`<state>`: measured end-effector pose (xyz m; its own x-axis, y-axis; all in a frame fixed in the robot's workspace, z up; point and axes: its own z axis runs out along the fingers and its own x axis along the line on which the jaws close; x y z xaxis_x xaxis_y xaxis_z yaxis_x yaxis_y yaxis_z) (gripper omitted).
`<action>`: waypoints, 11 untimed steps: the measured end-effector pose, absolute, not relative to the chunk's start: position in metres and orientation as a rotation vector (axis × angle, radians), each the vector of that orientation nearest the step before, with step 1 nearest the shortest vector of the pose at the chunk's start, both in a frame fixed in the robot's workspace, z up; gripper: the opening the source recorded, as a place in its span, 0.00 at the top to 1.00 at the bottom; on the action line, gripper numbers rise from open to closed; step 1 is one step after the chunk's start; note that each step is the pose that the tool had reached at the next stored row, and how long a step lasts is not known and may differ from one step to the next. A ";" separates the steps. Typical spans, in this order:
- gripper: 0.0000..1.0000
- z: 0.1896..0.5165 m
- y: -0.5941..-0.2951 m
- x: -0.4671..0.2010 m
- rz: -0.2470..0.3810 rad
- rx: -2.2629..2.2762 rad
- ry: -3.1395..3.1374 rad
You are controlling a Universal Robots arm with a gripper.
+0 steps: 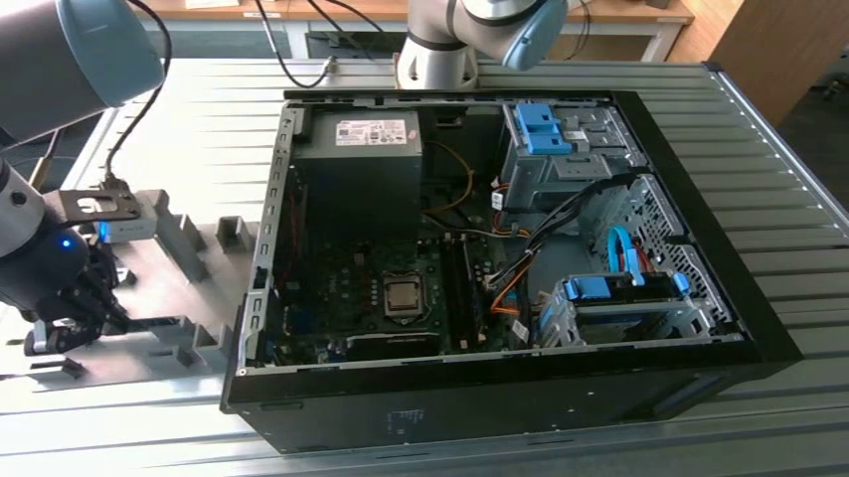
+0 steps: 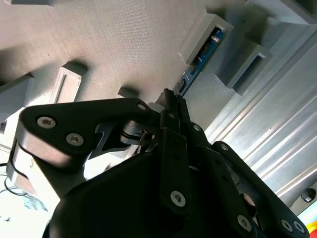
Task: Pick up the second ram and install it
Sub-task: 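Pick up the second ram and move it above second insertion slot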
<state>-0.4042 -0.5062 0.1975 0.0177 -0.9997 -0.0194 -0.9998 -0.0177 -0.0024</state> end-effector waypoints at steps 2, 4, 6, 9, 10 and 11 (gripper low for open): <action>0.86 0.199 -0.506 -0.404 0.020 -2.230 2.191; 0.86 0.201 -0.506 -0.404 0.021 -2.229 2.190; 0.86 0.202 -0.506 -0.404 0.022 -2.229 2.190; 0.86 0.203 -0.506 -0.404 0.023 -2.228 2.189; 0.86 0.203 -0.506 -0.404 0.023 -2.228 2.189; 0.86 0.204 -0.506 -0.404 0.023 -2.228 2.189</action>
<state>-0.4042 -0.5062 0.2037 0.0177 -0.9996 -0.0232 -0.9998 -0.0177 -0.0024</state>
